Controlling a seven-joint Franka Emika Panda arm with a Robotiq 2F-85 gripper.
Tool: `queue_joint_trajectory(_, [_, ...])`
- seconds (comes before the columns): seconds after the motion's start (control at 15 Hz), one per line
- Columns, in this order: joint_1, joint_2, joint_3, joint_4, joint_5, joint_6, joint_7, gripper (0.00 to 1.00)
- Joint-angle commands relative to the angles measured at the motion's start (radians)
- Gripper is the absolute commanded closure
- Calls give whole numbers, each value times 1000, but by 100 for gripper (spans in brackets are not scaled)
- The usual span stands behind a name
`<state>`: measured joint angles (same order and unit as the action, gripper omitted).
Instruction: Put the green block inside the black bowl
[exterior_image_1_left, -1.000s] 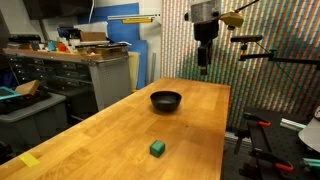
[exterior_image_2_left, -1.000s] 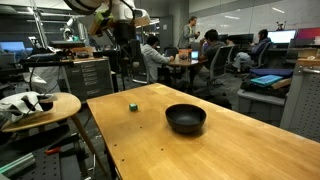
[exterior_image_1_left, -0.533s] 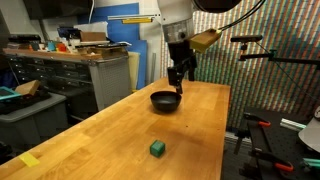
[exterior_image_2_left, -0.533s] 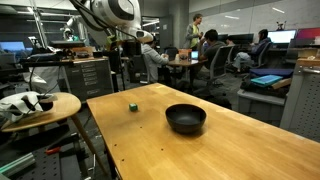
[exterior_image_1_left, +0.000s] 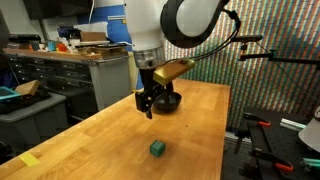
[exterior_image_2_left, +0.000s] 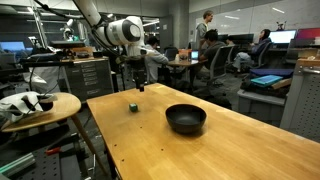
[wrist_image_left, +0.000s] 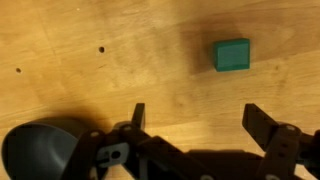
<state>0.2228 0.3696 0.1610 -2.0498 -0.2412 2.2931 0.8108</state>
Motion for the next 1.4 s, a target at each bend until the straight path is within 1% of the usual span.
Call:
queue_joint_trajectory(0.0, [52, 98, -41, 86, 22, 57, 10, 0])
queue_joint_trajectory(0.13, [75, 136, -58, 101, 18, 98, 15, 0])
queue_joint_trajectory(0.27, [88, 171, -61, 113, 32, 126, -7, 0])
queue_joint_trajectory(0.53, [109, 215, -65, 126, 64, 148, -22, 0])
queue_joint_trajectory(0.87, [125, 223, -66, 119, 81, 149, -41, 0])
queue_joint_trajectory(1.33, [118, 215, -56, 87, 129, 141, -100, 0])
